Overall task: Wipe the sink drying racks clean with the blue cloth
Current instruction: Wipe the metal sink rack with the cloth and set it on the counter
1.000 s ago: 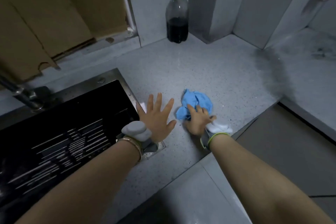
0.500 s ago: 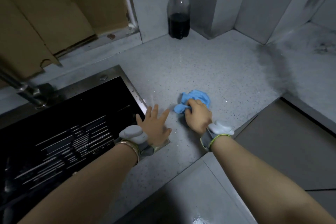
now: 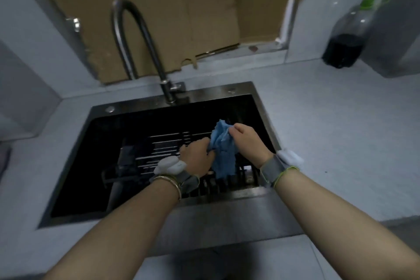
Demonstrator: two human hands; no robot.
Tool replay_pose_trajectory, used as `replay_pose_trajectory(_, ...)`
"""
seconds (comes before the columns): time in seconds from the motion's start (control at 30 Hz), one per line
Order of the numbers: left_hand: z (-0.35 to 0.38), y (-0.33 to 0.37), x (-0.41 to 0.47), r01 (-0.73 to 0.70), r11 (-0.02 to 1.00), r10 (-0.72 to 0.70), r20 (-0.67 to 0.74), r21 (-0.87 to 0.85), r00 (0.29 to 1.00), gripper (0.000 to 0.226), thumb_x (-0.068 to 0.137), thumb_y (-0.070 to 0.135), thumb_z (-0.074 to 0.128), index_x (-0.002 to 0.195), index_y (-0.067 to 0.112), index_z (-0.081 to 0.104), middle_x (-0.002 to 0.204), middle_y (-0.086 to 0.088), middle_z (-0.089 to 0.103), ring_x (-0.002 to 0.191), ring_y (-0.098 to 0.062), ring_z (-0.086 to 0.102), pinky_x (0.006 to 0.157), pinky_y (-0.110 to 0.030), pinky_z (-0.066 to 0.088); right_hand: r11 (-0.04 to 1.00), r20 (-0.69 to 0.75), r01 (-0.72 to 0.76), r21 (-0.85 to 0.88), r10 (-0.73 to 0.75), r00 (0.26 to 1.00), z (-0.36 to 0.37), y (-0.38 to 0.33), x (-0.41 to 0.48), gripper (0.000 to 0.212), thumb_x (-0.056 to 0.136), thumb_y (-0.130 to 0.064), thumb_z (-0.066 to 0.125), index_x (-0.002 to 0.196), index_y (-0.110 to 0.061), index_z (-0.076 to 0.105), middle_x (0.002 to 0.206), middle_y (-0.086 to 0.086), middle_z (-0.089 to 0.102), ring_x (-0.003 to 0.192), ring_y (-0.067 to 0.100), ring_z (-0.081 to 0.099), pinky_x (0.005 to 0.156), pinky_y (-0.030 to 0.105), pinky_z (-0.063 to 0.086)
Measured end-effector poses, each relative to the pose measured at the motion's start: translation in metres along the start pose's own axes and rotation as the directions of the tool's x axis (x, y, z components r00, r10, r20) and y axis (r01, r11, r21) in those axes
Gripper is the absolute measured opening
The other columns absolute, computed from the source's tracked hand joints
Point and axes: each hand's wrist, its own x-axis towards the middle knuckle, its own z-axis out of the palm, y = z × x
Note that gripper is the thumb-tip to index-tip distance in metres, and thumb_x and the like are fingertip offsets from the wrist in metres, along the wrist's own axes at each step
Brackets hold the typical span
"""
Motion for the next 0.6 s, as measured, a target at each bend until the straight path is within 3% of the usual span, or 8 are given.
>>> replay_pose_trajectory(0.1, -0.015, -0.047, -0.019, 0.162, 0.963, -0.187, -0.103, -0.215, 0.977, 0.028, 0.094, 0.018, 0.048, 0.069, 0.019, 0.038, 0.081, -0.009, 0.056, 0.080, -0.028, 0.056, 0.070, -0.035, 0.040, 0.999, 0.093, -0.052, -0.007, 0.052, 0.994, 0.043, -0.007, 0.005, 0.034, 0.097, -0.022, 0.044, 0.064, -0.013, 0.045, 0.066, 0.004, 0.045, 0.067, 0.019, 0.045, 0.065, 0.033, 0.040)
replay_pose_trajectory(0.2, -0.025, -0.098, -0.042, 0.292, 0.867, -0.358, -0.097, -0.403, 0.929, 0.013, 0.093, 0.013, 0.049, 0.081, 0.011, 0.051, 0.075, -0.005, 0.052, 0.076, -0.022, 0.052, 0.069, -0.033, 0.042, 0.995, 0.292, -0.027, -0.094, 0.054, 0.955, 0.094, -0.018, -0.002, 0.031, 0.094, -0.024, 0.053, 0.065, -0.014, 0.048, 0.063, 0.001, 0.045, 0.061, 0.012, 0.043, 0.056, 0.024, 0.034)
replay_pose_trajectory(0.3, -0.024, -0.111, -0.053, 0.309, 0.836, -0.382, -0.077, -0.453, 0.921, 0.015, 0.091, 0.006, 0.048, 0.076, 0.009, 0.051, 0.067, -0.003, 0.050, 0.071, -0.021, 0.050, 0.065, -0.032, 0.040, 0.998, 0.513, -0.064, 0.021, 0.044, 0.858, 0.116, -0.029, -0.024, 0.012, 0.090, -0.015, 0.060, 0.093, -0.009, 0.051, 0.077, 0.002, 0.052, 0.076, 0.013, 0.051, 0.060, 0.017, 0.043)
replay_pose_trajectory(0.4, -0.020, -0.129, -0.060, 0.325, 0.840, -0.397, -0.082, -0.434, 0.914, 0.008, 0.089, 0.005, 0.049, 0.083, 0.004, 0.055, 0.068, -0.004, 0.051, 0.072, -0.022, 0.050, 0.067, -0.034, 0.042, 0.972, 0.650, -0.194, 0.132, 0.063, 0.757, 0.148, -0.027, -0.033, 0.022, 0.089, -0.001, 0.057, 0.106, -0.010, 0.049, 0.085, -0.008, 0.056, 0.075, 0.001, 0.058, 0.061, 0.008, 0.048)
replay_pose_trajectory(0.47, -0.017, -0.136, -0.061, 0.314, 0.837, -0.381, -0.065, -0.449, 0.922, 0.009, 0.089, 0.005, 0.050, 0.084, 0.002, 0.057, 0.068, -0.005, 0.052, 0.072, -0.022, 0.051, 0.065, -0.031, 0.039, 0.977, 0.657, -0.205, 0.059, 0.117, 0.745, 0.157, -0.020, -0.034, 0.024, 0.089, -0.002, 0.058, 0.100, -0.022, 0.052, 0.085, -0.005, 0.060, 0.071, 0.003, 0.060, 0.060, 0.015, 0.049)
replay_pose_trajectory(0.53, -0.015, -0.150, -0.058, 0.316, 0.827, -0.368, -0.023, -0.465, 0.929, 0.010, 0.090, 0.006, 0.051, 0.083, 0.003, 0.057, 0.067, -0.004, 0.053, 0.073, -0.020, 0.050, 0.063, -0.028, 0.037, 0.984, 0.569, -0.180, 0.005, 0.145, 0.809, 0.170, -0.006, -0.027, 0.021, 0.086, 0.005, 0.054, 0.091, -0.016, 0.057, 0.080, 0.003, 0.060, 0.070, 0.010, 0.057, 0.062, 0.021, 0.046)
replay_pose_trajectory(0.6, -0.015, -0.157, -0.055, 0.317, 0.824, -0.358, 0.003, -0.469, 0.934, 0.013, 0.091, 0.010, 0.052, 0.091, 0.003, 0.063, 0.078, -0.008, 0.062, 0.077, -0.019, 0.054, 0.065, -0.027, 0.039, 0.982, 0.413, -0.186, 0.005, 0.168, 0.895, 0.173, 0.001, -0.018, 0.027, 0.082, 0.012, 0.050, 0.074, -0.012, 0.059, 0.067, 0.000, 0.055, 0.060, 0.004, 0.051, 0.058, 0.018, 0.041)
